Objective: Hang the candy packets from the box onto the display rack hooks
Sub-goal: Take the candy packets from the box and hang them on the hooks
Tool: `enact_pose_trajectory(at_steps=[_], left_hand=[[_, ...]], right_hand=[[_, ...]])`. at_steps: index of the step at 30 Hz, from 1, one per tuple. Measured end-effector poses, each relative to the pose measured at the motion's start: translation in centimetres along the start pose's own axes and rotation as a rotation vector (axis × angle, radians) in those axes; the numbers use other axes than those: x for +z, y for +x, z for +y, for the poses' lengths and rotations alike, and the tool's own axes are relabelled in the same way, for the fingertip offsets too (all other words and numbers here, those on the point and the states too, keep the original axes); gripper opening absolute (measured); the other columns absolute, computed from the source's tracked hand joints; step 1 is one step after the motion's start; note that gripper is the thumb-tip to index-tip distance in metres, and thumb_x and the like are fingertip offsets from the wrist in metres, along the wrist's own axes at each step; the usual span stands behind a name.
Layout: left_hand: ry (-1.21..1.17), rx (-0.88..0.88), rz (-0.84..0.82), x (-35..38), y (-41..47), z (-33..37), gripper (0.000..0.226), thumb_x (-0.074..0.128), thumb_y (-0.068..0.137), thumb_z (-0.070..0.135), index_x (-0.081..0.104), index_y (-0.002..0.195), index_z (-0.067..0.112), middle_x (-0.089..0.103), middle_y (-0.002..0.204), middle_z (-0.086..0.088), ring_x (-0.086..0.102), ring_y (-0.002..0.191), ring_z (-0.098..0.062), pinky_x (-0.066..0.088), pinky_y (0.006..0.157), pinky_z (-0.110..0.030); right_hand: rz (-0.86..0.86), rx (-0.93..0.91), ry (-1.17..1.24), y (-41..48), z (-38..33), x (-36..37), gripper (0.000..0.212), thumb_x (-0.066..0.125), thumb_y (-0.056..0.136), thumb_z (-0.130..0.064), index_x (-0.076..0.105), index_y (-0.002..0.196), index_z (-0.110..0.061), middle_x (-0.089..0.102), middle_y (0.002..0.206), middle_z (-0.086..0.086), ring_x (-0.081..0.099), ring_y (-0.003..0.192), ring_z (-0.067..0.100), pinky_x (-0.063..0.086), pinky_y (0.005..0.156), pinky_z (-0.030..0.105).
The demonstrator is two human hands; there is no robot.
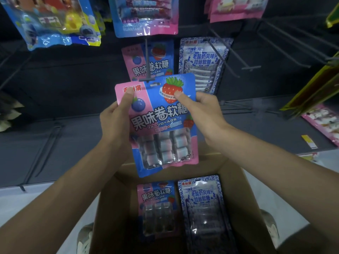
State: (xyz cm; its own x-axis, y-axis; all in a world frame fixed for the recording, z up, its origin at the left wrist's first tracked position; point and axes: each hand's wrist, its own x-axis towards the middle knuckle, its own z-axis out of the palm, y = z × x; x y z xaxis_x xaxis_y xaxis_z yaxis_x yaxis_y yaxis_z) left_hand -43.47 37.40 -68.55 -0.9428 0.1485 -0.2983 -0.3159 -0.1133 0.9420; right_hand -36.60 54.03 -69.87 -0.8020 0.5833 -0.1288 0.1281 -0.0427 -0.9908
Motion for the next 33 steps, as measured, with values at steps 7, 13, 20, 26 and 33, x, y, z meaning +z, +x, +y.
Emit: enact_pose_trajectory(at_steps=[7,13,20,26,33], left_hand=[[-0.029,0.009,0.02,0.3,0.7,0.3,0.028,0.07,0.097,0.045,0.071,0.088,0.019,0.076,0.072,-0.003,0.071,0.054,-0.022,0.05,0.043,-0.029],[-0.033,-0.014,0.037,0.1,1.1,-0.1,0.031,0.072,0.096,0.047,0.068,0.083,0.019,0.076,0.075,-0.006,0.072,0.057,-0.025,0.054,0.044,-0.034],[0.035,-0.042,0.003,-0.6,2.4,-0.3,0.036,0.071,0.096,0.049,0.066,0.091,0.013,0.079,0.092,-0.018,0.075,0.066,-0.034,0.058,0.047,-0.039],[0.067,-0.111,-0.065,-1.2,3.8,-0.3,0.053,0.068,0.094,0.057,0.074,0.116,0.009,0.077,0.104,-0.022,0.07,0.06,-0.031,0.045,0.039,-0.027],[0.256,-0.158,-0.211,-3.8,3.2,-3.6,0.046,0.08,0.083,0.051,0.074,0.097,0.008,0.071,0.066,0.0,0.063,0.054,-0.014,0.049,0.057,-0.024]], right_hand=[[0.019,-0.028,-0.042,1.0,-0.1,0.4,0.044,0.079,0.093,-0.044,0.076,0.094,0.001,0.08,0.097,0.015,0.075,0.098,0.041,0.059,0.09,0.06],[0.01,-0.047,-0.074,1.2,0.4,0.9,0.058,0.079,0.087,-0.054,0.074,0.098,0.003,0.077,0.102,0.022,0.071,0.1,0.046,0.058,0.087,0.064],[-0.004,-0.05,-0.061,1.6,1.1,1.4,0.076,0.077,0.071,-0.069,0.073,0.097,0.002,0.075,0.103,0.024,0.07,0.102,0.048,0.058,0.087,0.065],[0.031,0.094,0.001,2.1,1.3,1.7,0.06,0.085,0.078,-0.058,0.078,0.099,-0.002,0.081,0.1,0.012,0.076,0.102,0.037,0.059,0.095,0.059],[0.062,0.223,0.059,1.9,0.7,1.6,0.071,0.084,0.082,-0.058,0.07,0.121,0.0,0.073,0.119,0.01,0.067,0.111,0.021,0.047,0.109,0.039]])
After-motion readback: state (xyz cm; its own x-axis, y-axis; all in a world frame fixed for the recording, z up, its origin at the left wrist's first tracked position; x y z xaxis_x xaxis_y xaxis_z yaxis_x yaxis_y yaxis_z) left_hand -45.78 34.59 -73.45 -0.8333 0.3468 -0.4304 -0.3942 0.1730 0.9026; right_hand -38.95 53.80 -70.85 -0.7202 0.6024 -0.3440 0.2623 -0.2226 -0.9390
